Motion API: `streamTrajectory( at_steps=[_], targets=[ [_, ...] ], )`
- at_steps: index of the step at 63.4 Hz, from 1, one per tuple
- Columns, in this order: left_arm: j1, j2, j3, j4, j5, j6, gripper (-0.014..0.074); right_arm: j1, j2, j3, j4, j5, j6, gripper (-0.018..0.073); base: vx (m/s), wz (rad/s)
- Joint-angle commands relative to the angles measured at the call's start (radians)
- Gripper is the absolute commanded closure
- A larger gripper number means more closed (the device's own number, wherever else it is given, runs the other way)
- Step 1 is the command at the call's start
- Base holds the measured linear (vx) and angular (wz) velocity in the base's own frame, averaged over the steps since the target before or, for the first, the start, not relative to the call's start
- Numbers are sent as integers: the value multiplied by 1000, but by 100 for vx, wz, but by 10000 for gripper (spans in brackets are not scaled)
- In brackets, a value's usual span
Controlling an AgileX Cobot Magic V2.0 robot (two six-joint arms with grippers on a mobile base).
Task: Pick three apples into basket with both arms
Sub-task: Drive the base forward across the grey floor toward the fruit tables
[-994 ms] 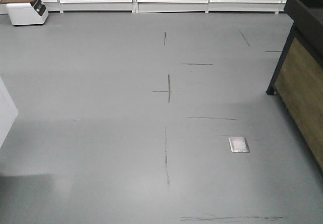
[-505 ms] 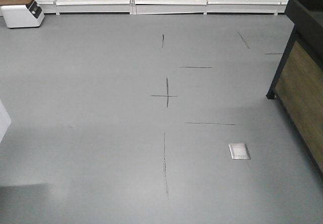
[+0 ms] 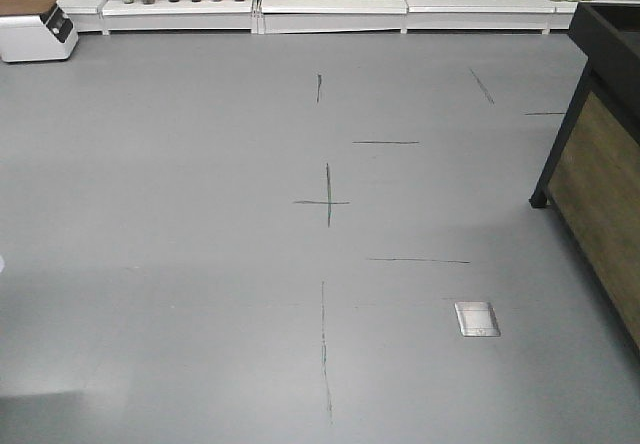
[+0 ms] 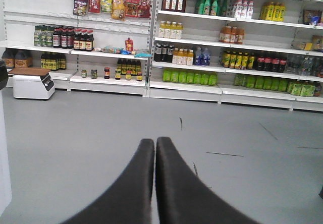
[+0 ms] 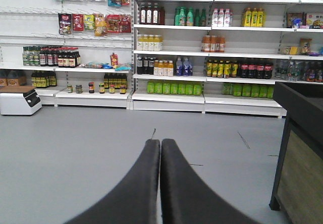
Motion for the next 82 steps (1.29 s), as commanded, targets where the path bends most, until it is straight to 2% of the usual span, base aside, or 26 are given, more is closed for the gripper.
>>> streamTrajectory(
  at_steps=[1,82],
  targets=[
    [1,-1,19,-6,-70,-2,603,-4,2,14,-9,-71,-5,568,15,-2],
    [1,-1,19,-6,-70,-2,603,-4,2,14,-9,-72,-5,568,14,-2]
  ],
)
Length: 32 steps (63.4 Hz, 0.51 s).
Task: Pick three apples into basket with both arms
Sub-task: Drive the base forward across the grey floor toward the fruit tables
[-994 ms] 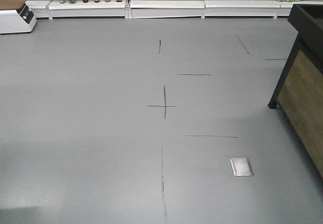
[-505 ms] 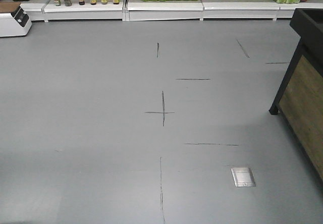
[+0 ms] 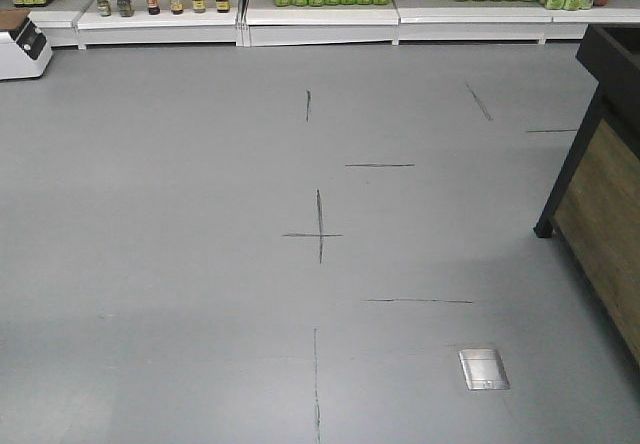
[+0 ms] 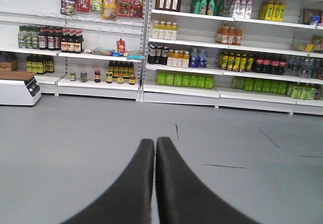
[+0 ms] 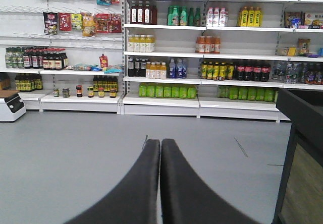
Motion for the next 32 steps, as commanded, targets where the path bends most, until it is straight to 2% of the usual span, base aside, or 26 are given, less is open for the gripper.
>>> streamTrajectory(
  at_steps=[1,32],
  targets=[
    [1,-1,19,-6,-70,-2,603,-4,2,14,-9,-72,-5,568,11,-2],
    [1,-1,19,-6,-70,-2,603,-4,2,14,-9,-72,-5,568,8,-9]
  ],
)
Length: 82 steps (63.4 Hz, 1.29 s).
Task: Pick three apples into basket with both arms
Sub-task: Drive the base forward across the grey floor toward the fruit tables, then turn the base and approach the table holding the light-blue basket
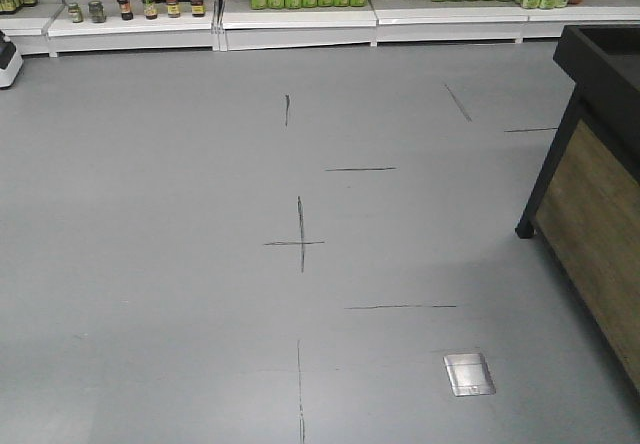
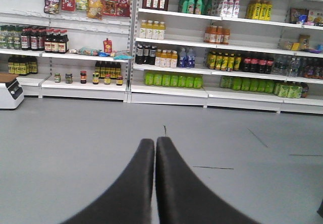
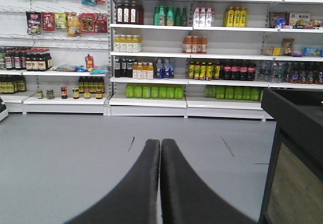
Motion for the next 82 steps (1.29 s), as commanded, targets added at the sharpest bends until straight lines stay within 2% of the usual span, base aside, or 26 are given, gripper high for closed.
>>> streamTrajectory(
  at_steps=[1,82],
  targets=[
    [1,-1,19,-6,-70,-2,603,-4,2,14,-9,-72,-5,568,5,-14],
    [1,-1,19,-6,-70,-2,603,-4,2,14,-9,-71,-5,568,6,-26]
  ],
)
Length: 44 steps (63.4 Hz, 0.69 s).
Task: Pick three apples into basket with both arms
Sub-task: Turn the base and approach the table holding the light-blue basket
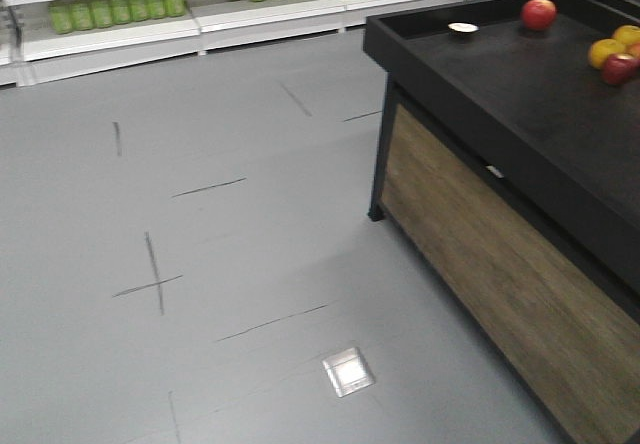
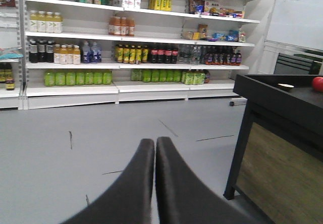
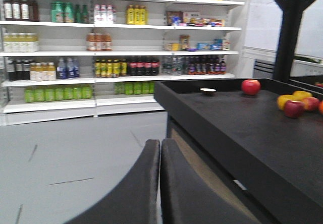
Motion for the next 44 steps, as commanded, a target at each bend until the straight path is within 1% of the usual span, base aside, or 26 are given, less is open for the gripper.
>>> streamTrajectory(
  at_steps=[1,44],
  targets=[
    [1,-1,19,-6,-70,-2,603,-4,2,14,-9,-71,-5,568,8,-37],
    [1,-1,19,-6,-70,-2,603,-4,2,14,-9,-73,-5,568,10,-44]
  ],
)
